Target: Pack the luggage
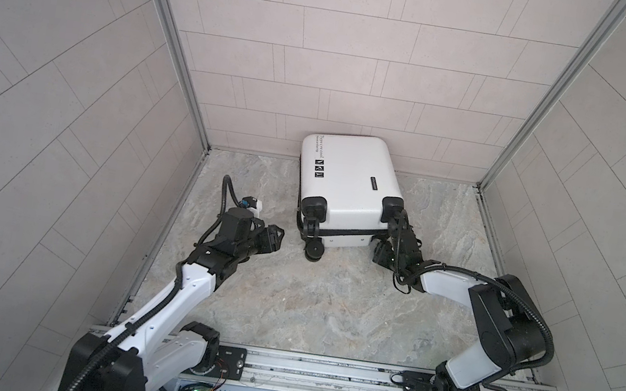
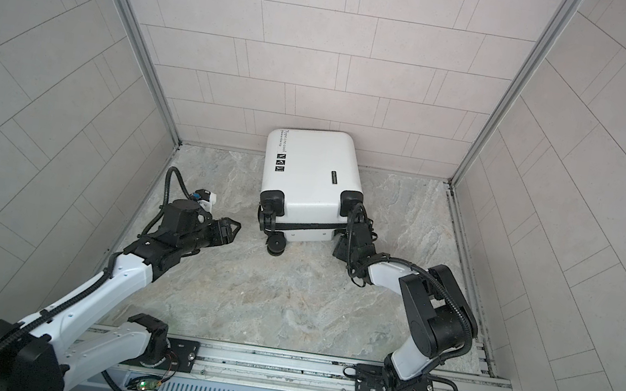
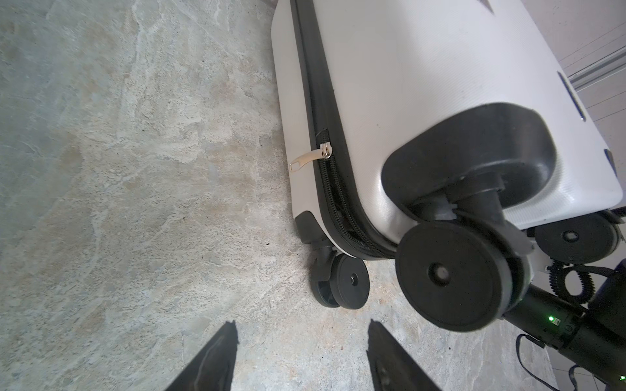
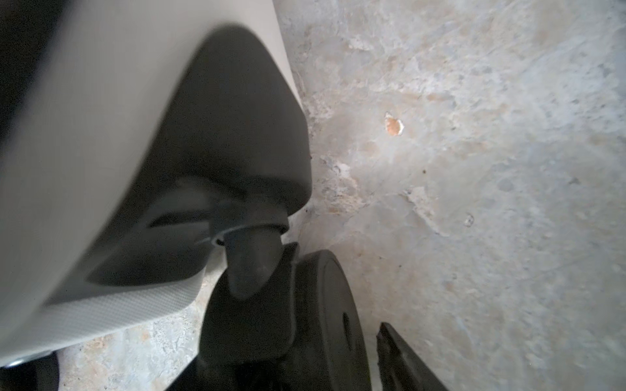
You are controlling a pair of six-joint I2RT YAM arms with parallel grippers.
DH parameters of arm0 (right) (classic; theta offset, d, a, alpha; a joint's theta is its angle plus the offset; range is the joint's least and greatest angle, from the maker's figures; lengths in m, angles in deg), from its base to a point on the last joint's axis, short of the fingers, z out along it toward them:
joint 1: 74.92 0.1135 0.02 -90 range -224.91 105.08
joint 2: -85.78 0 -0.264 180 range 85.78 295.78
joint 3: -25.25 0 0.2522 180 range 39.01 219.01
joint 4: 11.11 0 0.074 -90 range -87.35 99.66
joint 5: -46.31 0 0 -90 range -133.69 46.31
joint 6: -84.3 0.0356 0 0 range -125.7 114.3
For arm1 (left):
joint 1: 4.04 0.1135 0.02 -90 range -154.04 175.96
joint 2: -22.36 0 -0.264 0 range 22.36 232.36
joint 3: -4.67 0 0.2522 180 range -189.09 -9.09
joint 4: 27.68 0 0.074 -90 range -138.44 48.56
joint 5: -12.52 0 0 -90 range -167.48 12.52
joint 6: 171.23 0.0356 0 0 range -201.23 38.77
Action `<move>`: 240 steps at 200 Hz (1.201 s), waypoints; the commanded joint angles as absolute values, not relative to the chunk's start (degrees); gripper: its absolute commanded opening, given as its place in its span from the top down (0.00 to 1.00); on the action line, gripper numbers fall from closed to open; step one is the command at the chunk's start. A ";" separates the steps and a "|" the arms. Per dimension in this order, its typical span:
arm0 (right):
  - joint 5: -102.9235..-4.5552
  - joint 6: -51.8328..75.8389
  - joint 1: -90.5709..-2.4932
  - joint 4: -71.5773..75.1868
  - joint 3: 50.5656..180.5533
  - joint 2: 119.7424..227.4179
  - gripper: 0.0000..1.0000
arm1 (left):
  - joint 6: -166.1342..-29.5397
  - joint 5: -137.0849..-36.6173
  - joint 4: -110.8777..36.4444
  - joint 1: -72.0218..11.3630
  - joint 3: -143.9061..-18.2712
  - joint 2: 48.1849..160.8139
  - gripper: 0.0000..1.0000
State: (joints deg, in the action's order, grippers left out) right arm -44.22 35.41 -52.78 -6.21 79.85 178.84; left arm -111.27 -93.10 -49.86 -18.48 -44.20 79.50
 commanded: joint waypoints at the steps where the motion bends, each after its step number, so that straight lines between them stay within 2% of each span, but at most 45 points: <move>1: -43.66 34.39 -52.42 -5.80 81.52 179.71 0.38 | -111.76 -93.40 -49.80 -18.65 -45.50 78.58 0.34; 53: -49.32 38.48 -53.61 -11.75 78.82 180.68 0.53 | -111.82 -93.18 -50.21 -18.63 -45.47 78.00 0.34; 104: -59.39 47.83 -55.48 -24.15 72.70 184.30 0.54 | -111.82 -92.92 -50.49 -18.67 -45.30 77.14 0.34; 143: -61.00 52.46 -56.76 -29.42 66.99 185.21 0.46 | -111.95 -92.86 -50.57 -18.65 -45.34 76.79 0.34; 180: -60.96 53.02 -58.64 -28.85 62.75 181.75 0.28 | -111.99 -92.28 -50.52 -18.63 -45.99 76.84 0.32; 203: -60.01 51.78 -59.01 -24.49 61.68 176.81 0.21 | -111.91 -91.84 -50.58 -18.63 -46.68 76.67 0.28; 240: -57.05 46.60 -58.83 -11.97 62.25 164.41 0.18 | -111.08 -91.46 -50.64 -18.65 -48.91 77.99 0.25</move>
